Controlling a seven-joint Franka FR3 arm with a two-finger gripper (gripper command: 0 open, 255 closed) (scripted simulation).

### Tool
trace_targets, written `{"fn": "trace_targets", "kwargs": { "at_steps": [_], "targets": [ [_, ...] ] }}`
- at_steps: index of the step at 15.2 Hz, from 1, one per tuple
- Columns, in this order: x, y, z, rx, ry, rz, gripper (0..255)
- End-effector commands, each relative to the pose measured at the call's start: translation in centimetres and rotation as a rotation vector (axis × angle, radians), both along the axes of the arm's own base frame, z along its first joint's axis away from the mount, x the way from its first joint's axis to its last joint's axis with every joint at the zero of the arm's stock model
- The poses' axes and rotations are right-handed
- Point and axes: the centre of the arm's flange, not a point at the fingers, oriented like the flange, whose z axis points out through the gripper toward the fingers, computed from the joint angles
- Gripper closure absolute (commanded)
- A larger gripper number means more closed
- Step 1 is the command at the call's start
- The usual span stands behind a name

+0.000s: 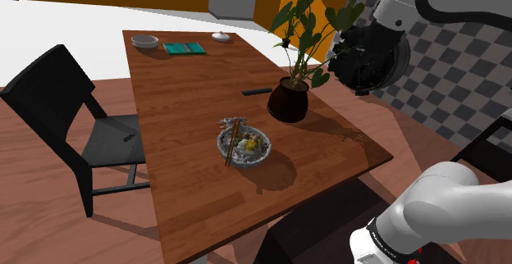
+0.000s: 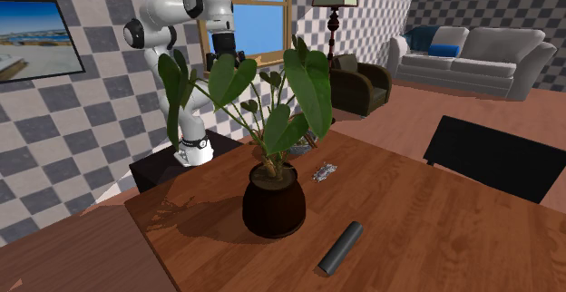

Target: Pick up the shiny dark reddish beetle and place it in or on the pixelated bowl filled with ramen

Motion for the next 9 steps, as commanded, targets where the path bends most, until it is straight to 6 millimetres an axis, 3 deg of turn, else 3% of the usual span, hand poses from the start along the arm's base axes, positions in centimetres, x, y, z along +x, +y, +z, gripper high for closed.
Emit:
{"fn": "trace_targets", "kwargs": {
  "at_steps": [1, 9],
  "targets": [
    [0.0, 0.0, 0.0, 0.000, 0.000, 0.000, 0],
    [9.2, -0.9, -5.8, 0.034, 0.040, 0.198, 0]
  ]
}}
